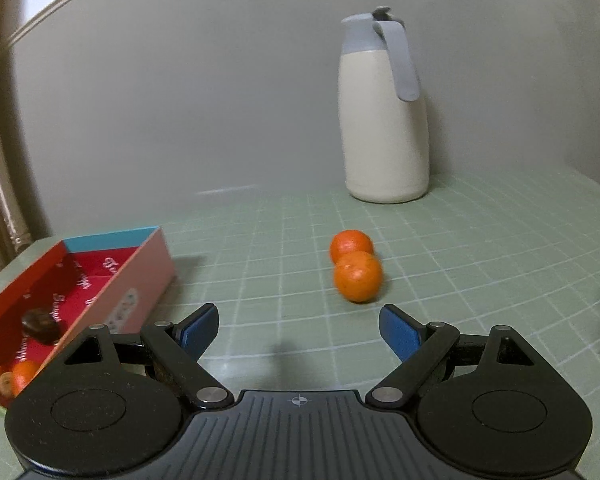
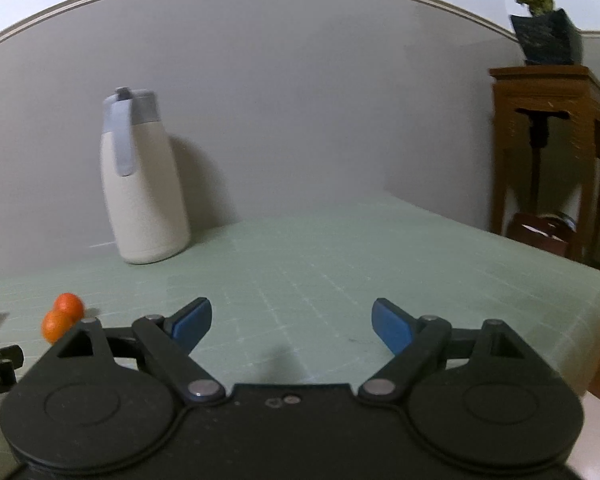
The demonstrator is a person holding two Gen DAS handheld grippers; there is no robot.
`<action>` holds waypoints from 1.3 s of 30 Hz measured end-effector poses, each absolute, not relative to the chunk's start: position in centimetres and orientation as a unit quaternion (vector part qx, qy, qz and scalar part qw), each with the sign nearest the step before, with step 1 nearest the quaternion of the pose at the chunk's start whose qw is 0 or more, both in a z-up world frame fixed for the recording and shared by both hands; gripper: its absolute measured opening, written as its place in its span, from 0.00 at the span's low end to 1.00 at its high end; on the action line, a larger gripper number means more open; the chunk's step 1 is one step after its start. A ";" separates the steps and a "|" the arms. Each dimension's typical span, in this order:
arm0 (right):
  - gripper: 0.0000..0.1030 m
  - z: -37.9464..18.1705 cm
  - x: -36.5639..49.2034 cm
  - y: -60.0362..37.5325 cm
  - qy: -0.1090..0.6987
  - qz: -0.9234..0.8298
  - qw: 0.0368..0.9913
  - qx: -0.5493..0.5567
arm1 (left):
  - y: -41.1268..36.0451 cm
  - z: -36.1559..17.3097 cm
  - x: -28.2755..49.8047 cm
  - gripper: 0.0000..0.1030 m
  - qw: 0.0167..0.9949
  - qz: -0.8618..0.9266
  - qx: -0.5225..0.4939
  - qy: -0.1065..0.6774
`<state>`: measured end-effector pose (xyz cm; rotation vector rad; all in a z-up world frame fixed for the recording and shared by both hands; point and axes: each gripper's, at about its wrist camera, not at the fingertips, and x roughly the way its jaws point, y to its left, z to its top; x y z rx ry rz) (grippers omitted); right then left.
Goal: Organize fruits
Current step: 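Move the left tool to the tangerines and close on the nearer one, then carry the tangerine with the left tool into the box and release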
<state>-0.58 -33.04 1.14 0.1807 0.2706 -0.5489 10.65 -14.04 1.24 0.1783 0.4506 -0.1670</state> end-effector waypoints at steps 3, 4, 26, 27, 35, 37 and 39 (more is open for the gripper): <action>0.85 1.0 -1.1 -33.7 0.133 -0.278 0.947 0.092 | -15.0 1.1 11.2 0.84 0.965 -0.089 0.089 0.229; 0.85 1.0 -1.3 -33.8 0.133 -0.278 0.947 0.093 | -15.2 1.0 11.4 0.84 0.965 -0.090 0.091 0.231; 0.85 1.2 -0.9 -33.8 0.133 -0.256 0.951 0.107 | -18.1 0.7 15.7 0.68 0.951 -0.131 0.075 0.270; 0.85 1.2 -0.8 -33.8 0.134 -0.255 0.951 0.108 | -18.3 0.7 16.0 0.68 0.951 -0.128 0.074 0.271; 0.85 1.3 -0.7 -34.1 0.136 -0.247 0.953 0.112 | -19.5 0.2 18.2 0.49 0.947 -0.130 0.074 0.285; 0.85 1.3 -0.6 -34.1 0.136 -0.244 0.953 0.114 | -19.4 0.1 18.2 0.44 0.948 -0.126 0.070 0.285; 0.85 1.4 -0.5 -34.0 0.136 -0.241 0.954 0.114 | -19.2 0.1 18.1 0.38 0.949 -0.121 0.073 0.281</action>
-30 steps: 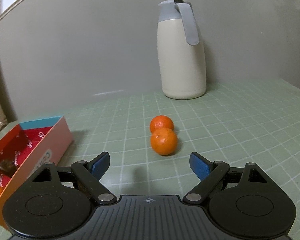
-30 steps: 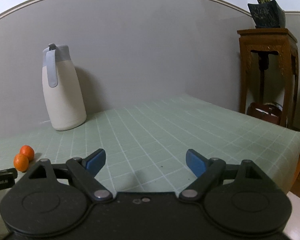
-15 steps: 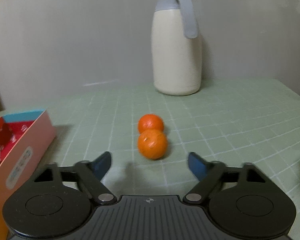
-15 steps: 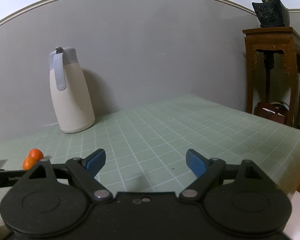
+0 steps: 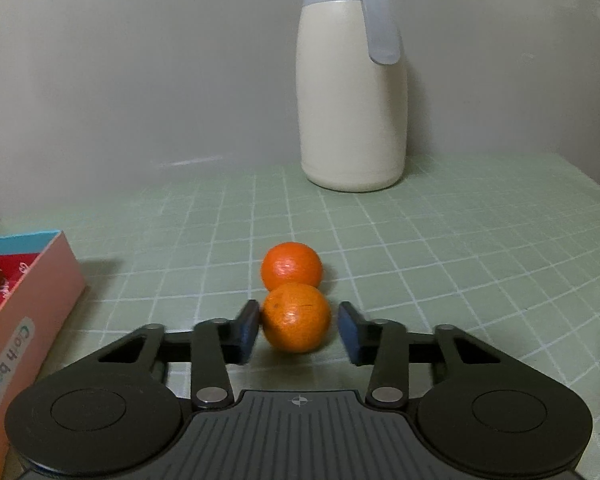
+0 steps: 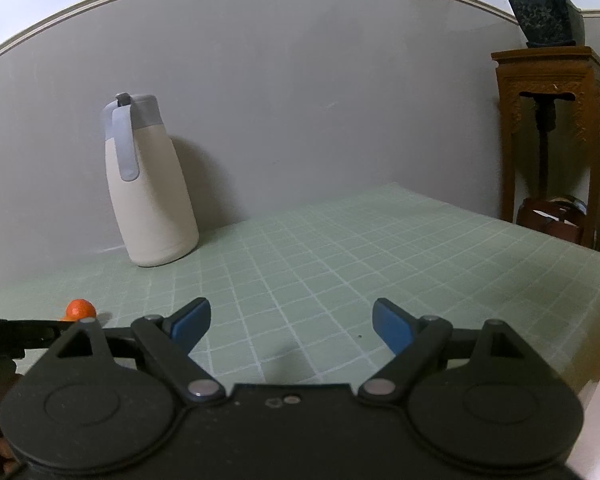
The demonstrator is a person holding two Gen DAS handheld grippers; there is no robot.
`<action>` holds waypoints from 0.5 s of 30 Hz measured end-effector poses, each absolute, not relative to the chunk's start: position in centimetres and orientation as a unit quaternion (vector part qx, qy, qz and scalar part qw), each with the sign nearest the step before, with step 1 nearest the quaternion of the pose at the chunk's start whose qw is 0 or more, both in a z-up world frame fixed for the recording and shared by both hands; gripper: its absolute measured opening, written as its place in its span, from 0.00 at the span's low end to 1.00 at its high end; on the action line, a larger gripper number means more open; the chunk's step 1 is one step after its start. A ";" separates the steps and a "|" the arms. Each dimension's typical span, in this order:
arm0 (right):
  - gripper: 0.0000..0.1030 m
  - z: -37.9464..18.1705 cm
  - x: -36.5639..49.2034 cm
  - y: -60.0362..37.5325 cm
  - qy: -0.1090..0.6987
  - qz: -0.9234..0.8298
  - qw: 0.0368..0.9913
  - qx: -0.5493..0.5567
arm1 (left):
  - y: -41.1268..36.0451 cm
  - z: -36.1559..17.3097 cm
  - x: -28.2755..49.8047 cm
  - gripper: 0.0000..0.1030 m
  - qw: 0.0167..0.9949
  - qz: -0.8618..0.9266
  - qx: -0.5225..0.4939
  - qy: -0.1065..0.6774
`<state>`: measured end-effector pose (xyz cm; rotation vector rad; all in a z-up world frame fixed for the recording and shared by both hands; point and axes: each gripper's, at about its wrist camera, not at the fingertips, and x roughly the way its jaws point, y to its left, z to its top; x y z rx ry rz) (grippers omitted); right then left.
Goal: Organize fruits
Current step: 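Carry the tangerine with the left tool into the box and release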
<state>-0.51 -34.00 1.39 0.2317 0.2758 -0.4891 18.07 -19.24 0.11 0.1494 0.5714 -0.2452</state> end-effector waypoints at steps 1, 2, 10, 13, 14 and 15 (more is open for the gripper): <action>0.85 1.4 -0.4 -33.9 0.136 -0.239 0.955 0.114 | -19.2 0.1 18.1 0.38 0.949 -0.122 0.072 0.281; 0.86 1.4 -0.4 -33.8 0.136 -0.238 0.955 0.113 | -19.1 0.1 18.0 0.38 0.949 -0.122 0.072 0.281; 0.85 1.5 -0.3 -33.5 0.135 -0.240 0.955 0.108 | -18.8 0.2 18.0 0.37 0.949 -0.125 0.070 0.280; 0.85 1.5 -0.3 -33.4 0.136 -0.243 0.955 0.107 | -18.7 0.3 18.0 0.37 0.949 -0.127 0.067 0.281; 0.85 1.5 -0.2 -33.4 0.136 -0.244 0.954 0.105 | -18.6 0.3 17.9 0.37 0.949 -0.128 0.066 0.282; 0.85 1.5 -0.2 -33.3 0.137 -0.244 0.954 0.103 | -18.6 0.4 17.9 0.37 0.949 -0.128 0.065 0.281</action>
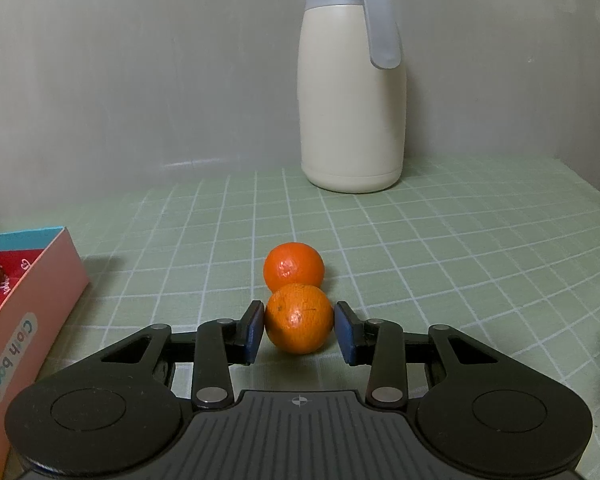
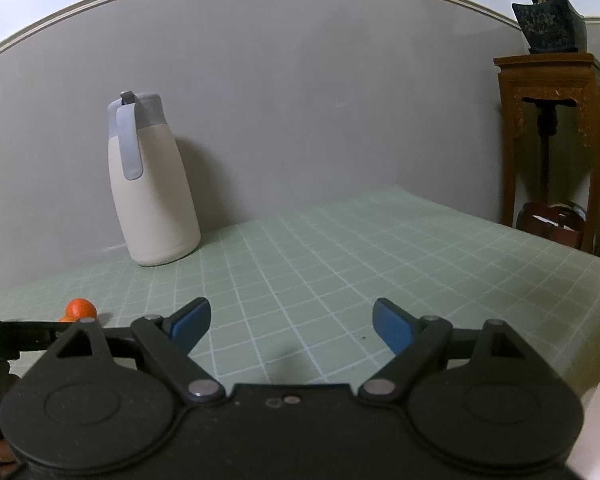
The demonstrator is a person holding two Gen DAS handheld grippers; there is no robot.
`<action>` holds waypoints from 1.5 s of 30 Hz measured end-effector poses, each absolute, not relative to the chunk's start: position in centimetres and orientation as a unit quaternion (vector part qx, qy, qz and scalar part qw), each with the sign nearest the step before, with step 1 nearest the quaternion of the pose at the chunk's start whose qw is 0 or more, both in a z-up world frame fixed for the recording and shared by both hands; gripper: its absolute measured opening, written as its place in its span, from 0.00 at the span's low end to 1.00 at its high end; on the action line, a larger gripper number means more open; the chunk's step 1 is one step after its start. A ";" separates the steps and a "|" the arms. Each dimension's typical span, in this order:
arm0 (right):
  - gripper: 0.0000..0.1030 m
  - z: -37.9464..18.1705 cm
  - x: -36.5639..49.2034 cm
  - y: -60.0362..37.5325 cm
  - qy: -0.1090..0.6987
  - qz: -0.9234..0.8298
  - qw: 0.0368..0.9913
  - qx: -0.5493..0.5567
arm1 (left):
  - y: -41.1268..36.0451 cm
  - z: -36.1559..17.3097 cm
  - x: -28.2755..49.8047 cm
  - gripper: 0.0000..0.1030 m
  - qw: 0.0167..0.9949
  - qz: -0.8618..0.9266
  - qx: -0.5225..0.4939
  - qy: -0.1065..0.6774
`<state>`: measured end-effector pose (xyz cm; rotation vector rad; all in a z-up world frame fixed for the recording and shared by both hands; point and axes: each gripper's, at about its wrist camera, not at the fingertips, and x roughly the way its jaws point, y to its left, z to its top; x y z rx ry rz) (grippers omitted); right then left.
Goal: Organize fruits
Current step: 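Carry the tangerine with the left tool into the box and release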
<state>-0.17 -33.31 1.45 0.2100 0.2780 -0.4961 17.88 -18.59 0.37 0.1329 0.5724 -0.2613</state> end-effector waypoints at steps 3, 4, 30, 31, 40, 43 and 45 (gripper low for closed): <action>0.85 1.5 -0.1 -33.2 0.138 -0.244 0.954 0.103 | -18.3 0.6 17.6 0.37 0.950 -0.130 0.065 0.277; 0.85 1.5 0.0 -33.2 0.138 -0.243 0.955 0.103 | -18.2 0.7 17.4 0.37 0.950 -0.130 0.065 0.275; 0.85 1.6 4.4 -24.5 0.153 -0.139 0.977 0.050 | -4.0 5.4 13.6 0.37 0.979 0.002 0.047 0.200; 0.85 1.6 4.6 -24.1 0.154 -0.134 0.978 0.049 | -3.3 5.4 13.7 0.37 0.979 0.010 0.045 0.201; 0.85 1.6 6.3 -20.3 0.158 -0.087 0.983 0.031 | 1.5 4.6 14.5 0.37 0.973 0.062 0.036 0.220; 0.85 1.5 6.7 -19.2 0.160 -0.073 0.984 0.025 | 2.6 4.2 14.6 0.37 0.970 0.073 0.037 0.229; 0.85 1.5 7.0 -18.6 0.161 -0.064 0.985 0.023 | 3.4 3.9 14.8 0.37 0.967 0.078 0.032 0.239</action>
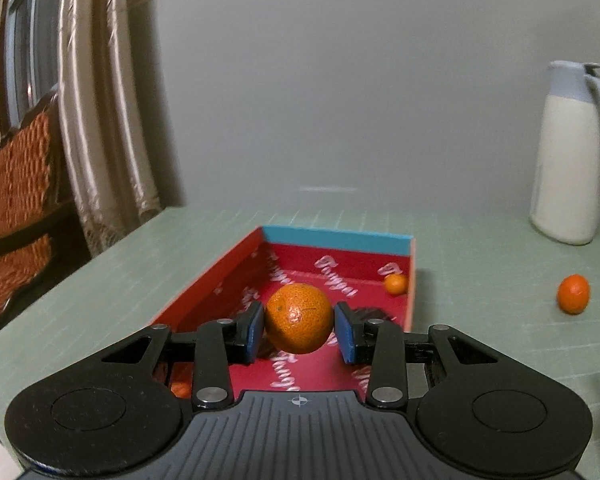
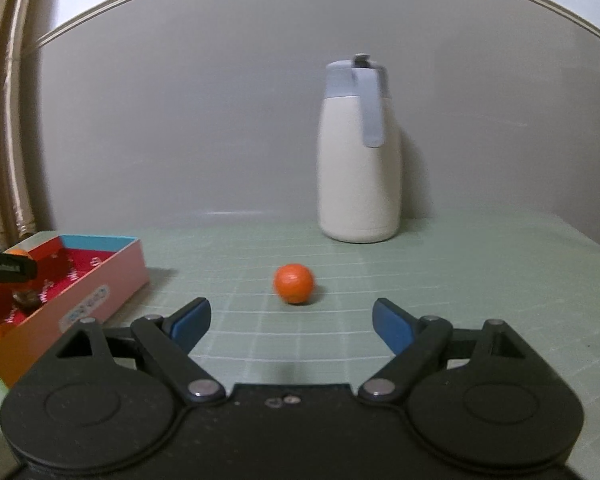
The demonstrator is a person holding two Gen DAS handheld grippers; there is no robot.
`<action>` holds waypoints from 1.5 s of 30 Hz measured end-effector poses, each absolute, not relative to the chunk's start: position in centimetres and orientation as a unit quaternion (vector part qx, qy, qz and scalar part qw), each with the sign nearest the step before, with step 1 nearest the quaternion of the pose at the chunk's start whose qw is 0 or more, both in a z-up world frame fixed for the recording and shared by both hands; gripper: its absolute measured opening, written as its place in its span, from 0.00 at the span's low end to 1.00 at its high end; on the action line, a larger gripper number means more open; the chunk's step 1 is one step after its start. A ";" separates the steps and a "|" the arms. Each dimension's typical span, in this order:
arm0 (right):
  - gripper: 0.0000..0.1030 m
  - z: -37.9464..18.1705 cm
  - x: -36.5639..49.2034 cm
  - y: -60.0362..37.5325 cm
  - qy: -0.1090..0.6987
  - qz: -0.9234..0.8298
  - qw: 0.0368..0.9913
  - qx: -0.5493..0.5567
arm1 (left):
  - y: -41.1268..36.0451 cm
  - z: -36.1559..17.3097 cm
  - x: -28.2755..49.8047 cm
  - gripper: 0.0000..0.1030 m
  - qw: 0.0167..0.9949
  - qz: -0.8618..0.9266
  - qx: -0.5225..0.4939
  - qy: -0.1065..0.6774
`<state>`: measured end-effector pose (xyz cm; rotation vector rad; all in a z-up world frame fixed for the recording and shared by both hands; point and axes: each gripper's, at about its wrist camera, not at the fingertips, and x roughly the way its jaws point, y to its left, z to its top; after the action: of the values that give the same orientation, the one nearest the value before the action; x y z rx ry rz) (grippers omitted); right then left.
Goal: Organize fruits
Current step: 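Carry the tangerine with the left tool into the box and release, then reach the right tool to the last tangerine and close on it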
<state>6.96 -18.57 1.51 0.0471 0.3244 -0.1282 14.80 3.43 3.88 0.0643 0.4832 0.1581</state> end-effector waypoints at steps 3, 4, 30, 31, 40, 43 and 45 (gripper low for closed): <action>0.85 1.5 7.3 -17.6 0.161 -0.053 0.985 0.020 | 4.3 3.4 15.0 0.37 0.964 0.086 0.023 0.252; 0.85 1.5 7.5 -17.3 0.161 -0.050 0.985 0.019 | 4.6 3.3 15.0 0.37 0.963 0.088 0.021 0.255; 0.85 1.0 8.4 -14.8 0.169 -0.021 0.985 0.014 | 8.1 3.3 13.4 0.38 0.959 0.109 0.007 0.261; 0.85 0.9 8.5 -14.8 0.169 -0.021 0.985 0.015 | 8.2 3.3 13.4 0.38 0.959 0.108 0.006 0.262; 0.85 1.0 8.9 -14.1 0.170 -0.013 0.985 0.014 | 8.8 3.1 12.5 0.39 0.956 0.114 0.005 0.271; 0.85 1.0 9.1 -14.0 0.171 -0.013 0.985 0.014 | 9.0 3.1 12.1 0.62 0.955 0.121 0.005 0.271; 0.85 1.0 9.2 -14.1 0.171 -0.014 0.985 0.015 | 9.1 3.2 11.6 0.68 0.957 0.129 0.011 0.261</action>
<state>9.16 -14.13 1.00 0.0304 0.3433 -0.0288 11.57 9.05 3.19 0.0230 0.5304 0.2615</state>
